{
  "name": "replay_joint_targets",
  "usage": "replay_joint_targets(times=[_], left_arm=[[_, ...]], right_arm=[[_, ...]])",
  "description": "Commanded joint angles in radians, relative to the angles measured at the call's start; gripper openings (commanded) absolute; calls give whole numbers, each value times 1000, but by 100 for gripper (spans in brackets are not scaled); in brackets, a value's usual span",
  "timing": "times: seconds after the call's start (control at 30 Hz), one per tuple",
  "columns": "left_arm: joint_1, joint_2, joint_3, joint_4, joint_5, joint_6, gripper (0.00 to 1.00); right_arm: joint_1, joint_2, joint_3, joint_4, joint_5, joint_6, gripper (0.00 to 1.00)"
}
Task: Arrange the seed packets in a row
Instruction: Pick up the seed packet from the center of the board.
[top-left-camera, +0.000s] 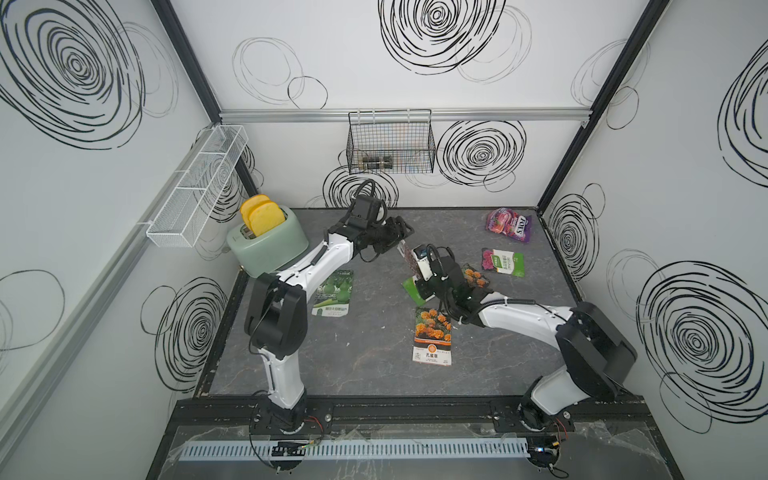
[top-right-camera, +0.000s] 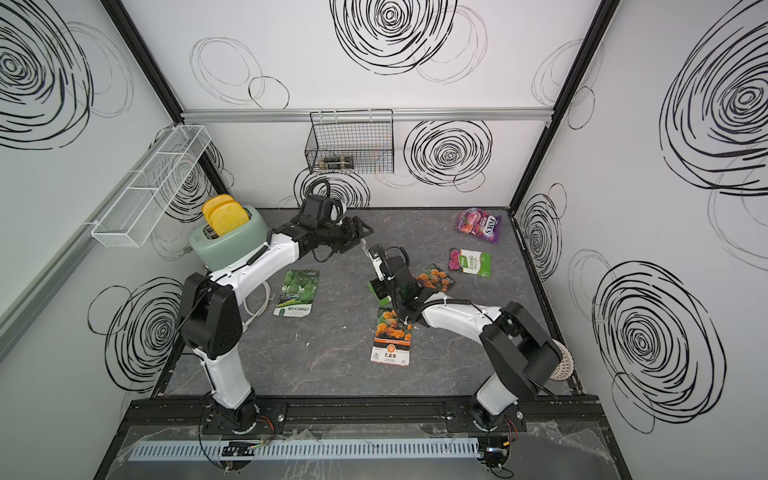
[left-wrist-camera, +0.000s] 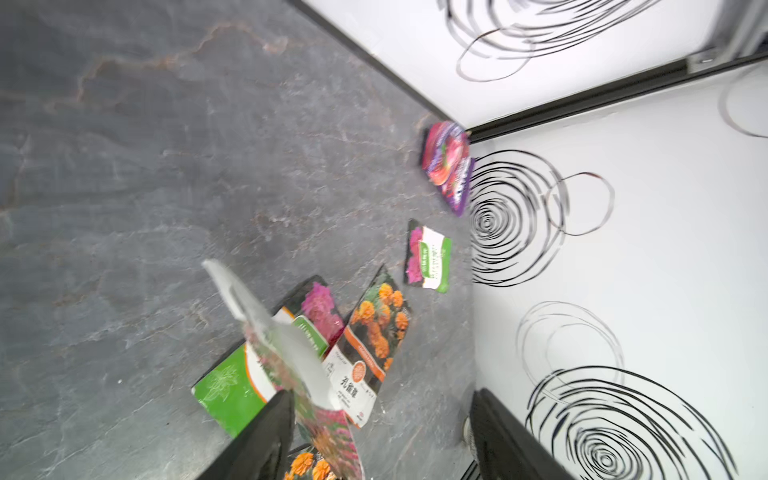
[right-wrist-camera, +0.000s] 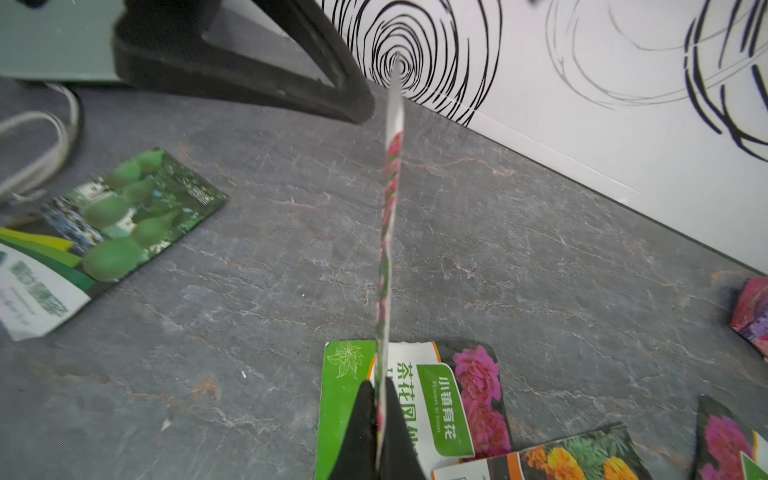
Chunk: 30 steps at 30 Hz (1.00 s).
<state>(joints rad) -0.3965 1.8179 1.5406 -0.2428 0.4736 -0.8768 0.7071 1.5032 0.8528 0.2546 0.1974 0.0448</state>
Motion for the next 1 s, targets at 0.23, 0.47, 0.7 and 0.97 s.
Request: replay_joint_targets(times=[0.23,0.47,0.7,0.97], left_arm=[[55,-252,-359,311,98,-19,74],[33,-306,-538,586,145,-33,74],[-4,-288,-619,814,180,-114,73],[-37,-262,-654,863,143,-148,72]], right_arm=[[-231,-249,-84,-60,-489,372,0],[-350,-185,-57,-25,-793,641,0],[-377,-139,-105,156,-898,885,0],[-393,-137,-92,197,-851,957,0]])
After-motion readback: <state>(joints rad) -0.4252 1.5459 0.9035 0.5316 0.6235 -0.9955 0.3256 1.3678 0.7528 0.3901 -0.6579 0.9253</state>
